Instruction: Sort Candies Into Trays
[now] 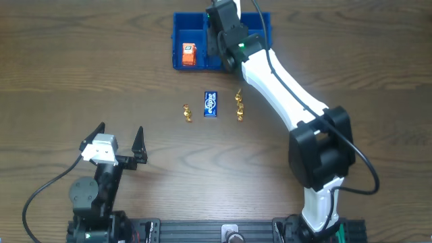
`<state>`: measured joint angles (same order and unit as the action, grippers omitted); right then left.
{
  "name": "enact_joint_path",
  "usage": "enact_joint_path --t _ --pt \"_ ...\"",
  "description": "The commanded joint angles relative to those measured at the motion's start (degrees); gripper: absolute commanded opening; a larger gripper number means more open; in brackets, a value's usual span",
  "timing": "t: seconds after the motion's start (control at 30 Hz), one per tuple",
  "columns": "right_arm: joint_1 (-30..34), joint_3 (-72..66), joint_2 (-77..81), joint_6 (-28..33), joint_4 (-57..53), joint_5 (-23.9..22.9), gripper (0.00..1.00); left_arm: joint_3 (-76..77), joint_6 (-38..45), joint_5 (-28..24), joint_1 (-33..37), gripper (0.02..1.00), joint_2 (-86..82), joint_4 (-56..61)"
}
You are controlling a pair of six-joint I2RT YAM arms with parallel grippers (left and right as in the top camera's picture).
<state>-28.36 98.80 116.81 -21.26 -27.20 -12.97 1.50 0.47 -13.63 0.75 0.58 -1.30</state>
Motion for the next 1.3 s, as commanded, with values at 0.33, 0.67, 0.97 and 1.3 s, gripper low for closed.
enact_joint_path --t 0.33,0.67,0.97,1.3 --pt "-0.2 0.4 3.0 0.7 2.7 -5.0 0.178 -1.2 0.8 -1.0 0.3 0.998 -0.4 -1.8" --pt "-0.2 0.4 5.5 0.7 4.6 -5.0 0.180 -1.2 0.8 -1.0 0.3 0.998 -0.4 -1.8" --pt "-0.2 0.4 6.3 0.7 4.9 -5.0 0.378 -1.2 0.8 -1.0 0.3 0.998 -0.4 -1.8" --pt "-0.2 1.1 6.3 0.7 4.5 -5.0 1.000 -1.2 0.8 -1.0 0.3 0.998 -0.4 -1.8"
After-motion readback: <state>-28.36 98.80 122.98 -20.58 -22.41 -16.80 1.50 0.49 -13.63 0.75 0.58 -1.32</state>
